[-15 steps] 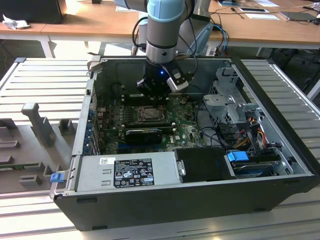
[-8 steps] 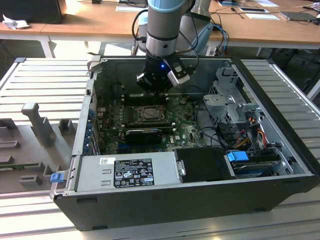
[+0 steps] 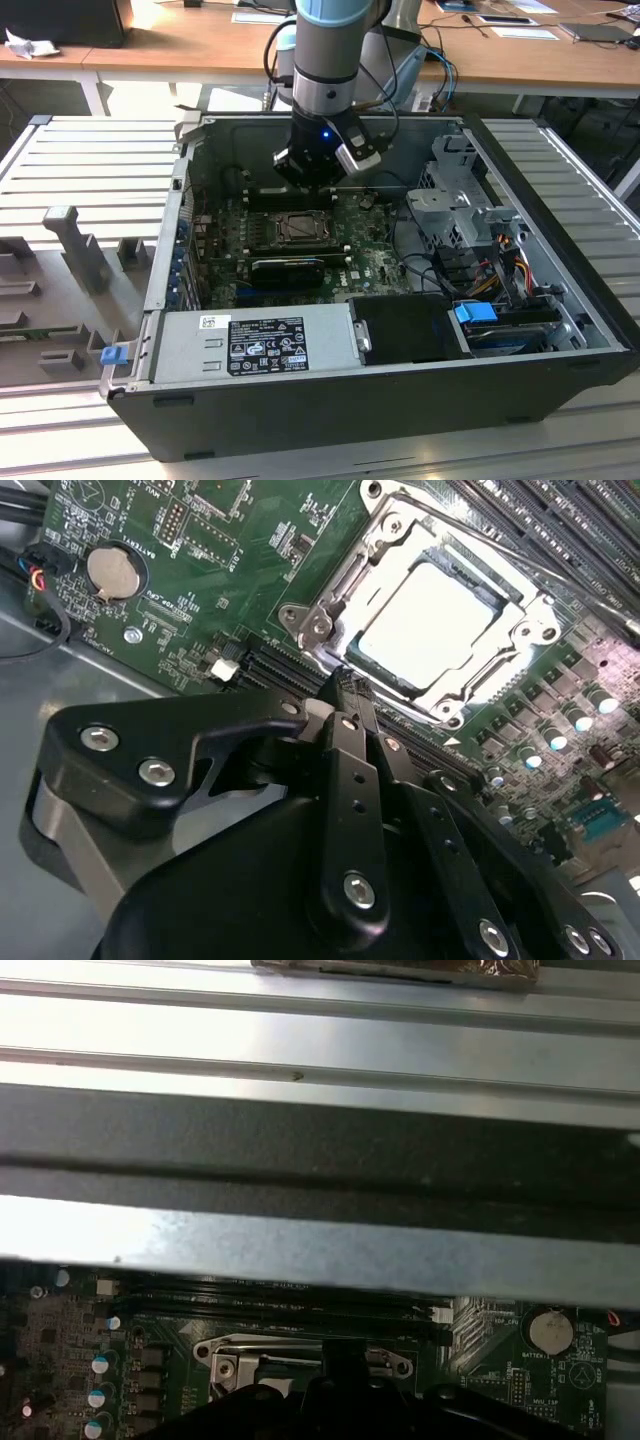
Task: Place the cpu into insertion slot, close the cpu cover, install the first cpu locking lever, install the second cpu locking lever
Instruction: 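Install the first cpu locking lever, then install the second cpu locking lever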
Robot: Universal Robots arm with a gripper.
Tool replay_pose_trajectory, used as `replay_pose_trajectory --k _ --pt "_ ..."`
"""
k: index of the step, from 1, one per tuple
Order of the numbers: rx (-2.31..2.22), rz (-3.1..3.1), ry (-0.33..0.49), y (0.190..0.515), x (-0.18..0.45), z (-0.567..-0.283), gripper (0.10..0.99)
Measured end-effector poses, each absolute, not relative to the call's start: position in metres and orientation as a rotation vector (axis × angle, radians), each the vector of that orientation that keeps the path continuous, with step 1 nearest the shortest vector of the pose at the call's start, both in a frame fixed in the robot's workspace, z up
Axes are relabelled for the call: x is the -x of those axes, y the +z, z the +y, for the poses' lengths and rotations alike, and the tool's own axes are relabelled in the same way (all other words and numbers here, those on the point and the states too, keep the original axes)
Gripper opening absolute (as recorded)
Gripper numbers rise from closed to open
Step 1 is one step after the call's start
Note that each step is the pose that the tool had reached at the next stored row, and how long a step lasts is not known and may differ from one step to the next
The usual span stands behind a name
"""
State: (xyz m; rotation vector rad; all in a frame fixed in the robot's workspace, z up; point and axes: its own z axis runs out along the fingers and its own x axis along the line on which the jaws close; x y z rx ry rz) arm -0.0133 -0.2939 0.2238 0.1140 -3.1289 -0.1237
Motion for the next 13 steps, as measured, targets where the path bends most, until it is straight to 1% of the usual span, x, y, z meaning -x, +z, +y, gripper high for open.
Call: replay_pose_trajectory --k 13 --pt "-0.114 -3.129 -0.123 0.2243 0.0133 -0.2999 0.106"
